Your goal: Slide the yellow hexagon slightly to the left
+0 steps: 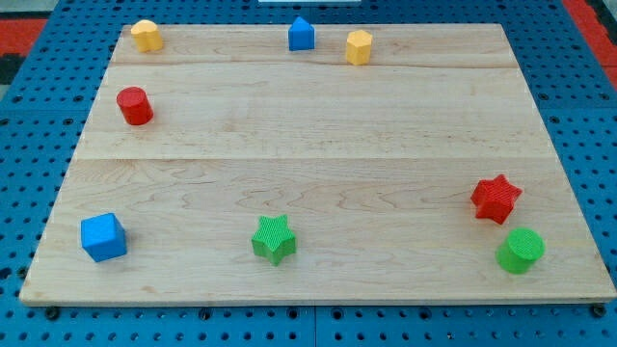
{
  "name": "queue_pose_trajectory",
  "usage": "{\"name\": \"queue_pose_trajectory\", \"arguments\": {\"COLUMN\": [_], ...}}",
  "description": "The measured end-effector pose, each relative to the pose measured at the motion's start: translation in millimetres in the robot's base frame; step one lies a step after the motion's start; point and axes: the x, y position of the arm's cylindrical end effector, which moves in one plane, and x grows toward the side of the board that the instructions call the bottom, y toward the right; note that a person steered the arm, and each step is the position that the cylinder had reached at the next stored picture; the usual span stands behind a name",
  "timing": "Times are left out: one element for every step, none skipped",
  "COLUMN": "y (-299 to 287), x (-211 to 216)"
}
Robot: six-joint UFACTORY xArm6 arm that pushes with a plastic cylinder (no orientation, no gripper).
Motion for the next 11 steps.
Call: {"name": "queue_pose_trajectory", "arguments": {"y": [-1, -21, -43, -64, -45, -62, -65, -91, -149, -188, -241], "x": [0, 0, 0, 0, -10, -41, -88, -139, -220, -298, -341]}}
